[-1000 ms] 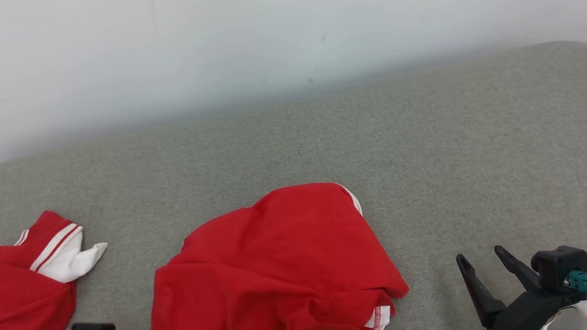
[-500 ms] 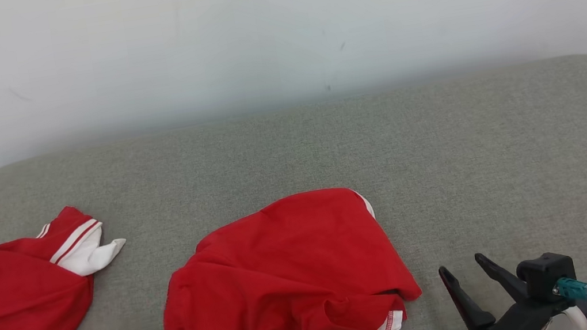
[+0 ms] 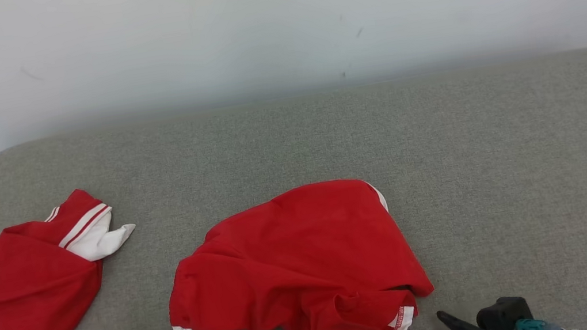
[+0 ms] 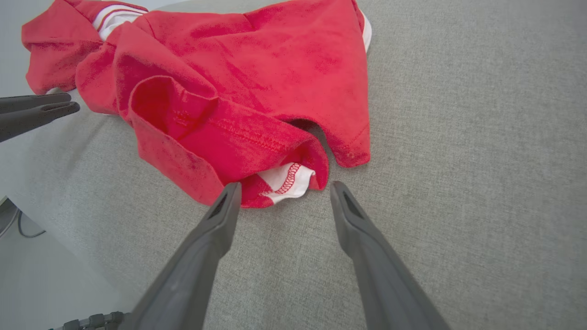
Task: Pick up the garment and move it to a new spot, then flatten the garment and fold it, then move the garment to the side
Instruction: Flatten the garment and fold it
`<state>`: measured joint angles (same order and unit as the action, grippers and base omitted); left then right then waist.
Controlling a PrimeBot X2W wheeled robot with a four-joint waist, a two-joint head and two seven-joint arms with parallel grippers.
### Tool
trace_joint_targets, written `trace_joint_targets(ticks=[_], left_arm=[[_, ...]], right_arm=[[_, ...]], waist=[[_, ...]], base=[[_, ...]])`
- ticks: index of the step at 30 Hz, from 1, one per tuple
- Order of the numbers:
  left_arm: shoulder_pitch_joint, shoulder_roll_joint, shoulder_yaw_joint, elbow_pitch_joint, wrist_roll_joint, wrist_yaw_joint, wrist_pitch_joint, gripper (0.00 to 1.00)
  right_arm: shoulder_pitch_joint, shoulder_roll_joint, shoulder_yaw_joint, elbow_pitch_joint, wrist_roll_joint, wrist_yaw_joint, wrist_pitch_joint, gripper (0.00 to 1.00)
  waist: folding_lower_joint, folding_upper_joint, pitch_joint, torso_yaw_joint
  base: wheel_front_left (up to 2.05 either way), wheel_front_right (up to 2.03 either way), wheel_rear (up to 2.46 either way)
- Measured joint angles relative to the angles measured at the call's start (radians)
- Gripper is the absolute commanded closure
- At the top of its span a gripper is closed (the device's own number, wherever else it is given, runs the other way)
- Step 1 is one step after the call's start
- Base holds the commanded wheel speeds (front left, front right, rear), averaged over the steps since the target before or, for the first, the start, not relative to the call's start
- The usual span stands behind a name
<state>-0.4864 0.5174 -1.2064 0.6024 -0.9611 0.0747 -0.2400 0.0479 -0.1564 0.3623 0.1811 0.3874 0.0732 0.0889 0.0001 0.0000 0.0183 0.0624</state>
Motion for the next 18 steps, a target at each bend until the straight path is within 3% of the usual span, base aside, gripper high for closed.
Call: trace_joint_targets(ticks=[18], left_arm=[[-0.022, -0.009, 0.009, -0.032, 0.019, -0.020, -0.007, 0.00]], right_arm=[[-0.116, 0.047, 0.004, 0.158, -0.003, -0.013, 0.054, 0.00]], waist=[[0.0000, 0.0001, 0.039, 0.003]], base=[[0.00, 0.00, 0.00]])
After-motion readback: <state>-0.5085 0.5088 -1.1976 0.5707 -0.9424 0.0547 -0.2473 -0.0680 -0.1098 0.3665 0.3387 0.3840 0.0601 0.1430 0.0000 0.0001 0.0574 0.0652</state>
